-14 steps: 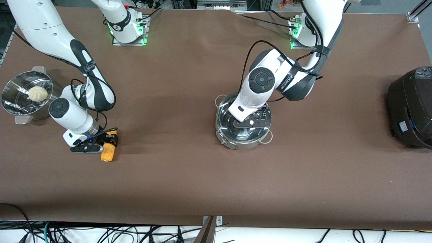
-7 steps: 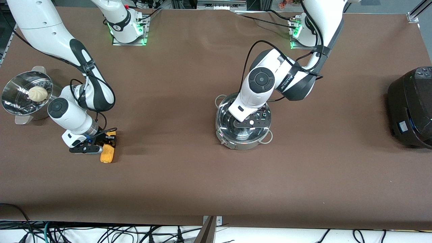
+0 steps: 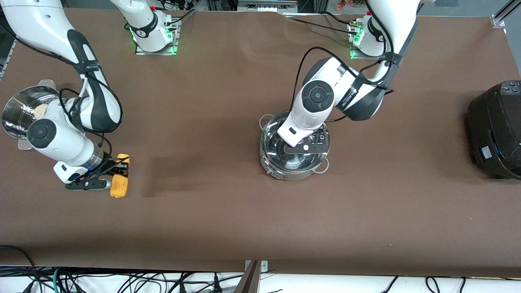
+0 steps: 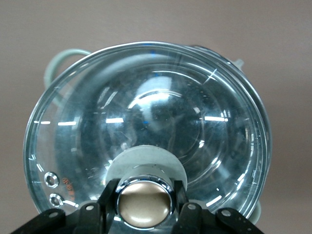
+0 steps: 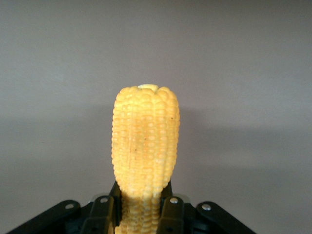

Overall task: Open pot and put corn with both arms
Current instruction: 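Lift the glass lid off the pot and set it down with the left gripper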

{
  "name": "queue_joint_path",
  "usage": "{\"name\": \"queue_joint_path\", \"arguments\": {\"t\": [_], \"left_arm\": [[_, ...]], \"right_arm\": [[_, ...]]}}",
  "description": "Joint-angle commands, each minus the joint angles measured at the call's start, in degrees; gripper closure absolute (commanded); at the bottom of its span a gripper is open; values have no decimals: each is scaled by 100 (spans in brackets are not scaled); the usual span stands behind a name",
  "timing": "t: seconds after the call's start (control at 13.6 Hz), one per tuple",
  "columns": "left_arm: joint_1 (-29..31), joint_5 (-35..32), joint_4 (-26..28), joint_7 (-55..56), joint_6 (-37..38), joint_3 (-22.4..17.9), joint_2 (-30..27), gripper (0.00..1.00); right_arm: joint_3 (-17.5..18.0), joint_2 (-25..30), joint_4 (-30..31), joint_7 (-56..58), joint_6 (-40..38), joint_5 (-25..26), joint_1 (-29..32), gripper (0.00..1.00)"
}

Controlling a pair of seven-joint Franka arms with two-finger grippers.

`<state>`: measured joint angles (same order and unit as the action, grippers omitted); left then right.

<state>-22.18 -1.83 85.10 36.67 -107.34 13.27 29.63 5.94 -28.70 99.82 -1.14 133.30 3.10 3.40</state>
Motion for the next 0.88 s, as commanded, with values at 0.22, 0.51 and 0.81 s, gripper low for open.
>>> {"name": "queue_joint_path", "arguments": {"t": [0.22, 0.51, 0.81], "left_arm": [[1055, 271, 121, -1528, 740, -18, -888, 100], [1715, 262, 551, -2856, 758, -289, -1108, 100], [2112, 271, 999, -4306, 504, -702, -1170, 100]], "right_arm": [[161, 233, -734, 79, -1251, -37, 20, 100], [320, 233, -1490, 44, -2201, -55, 20, 100], [416, 233, -1843, 26, -2642, -64, 11, 100]]}}
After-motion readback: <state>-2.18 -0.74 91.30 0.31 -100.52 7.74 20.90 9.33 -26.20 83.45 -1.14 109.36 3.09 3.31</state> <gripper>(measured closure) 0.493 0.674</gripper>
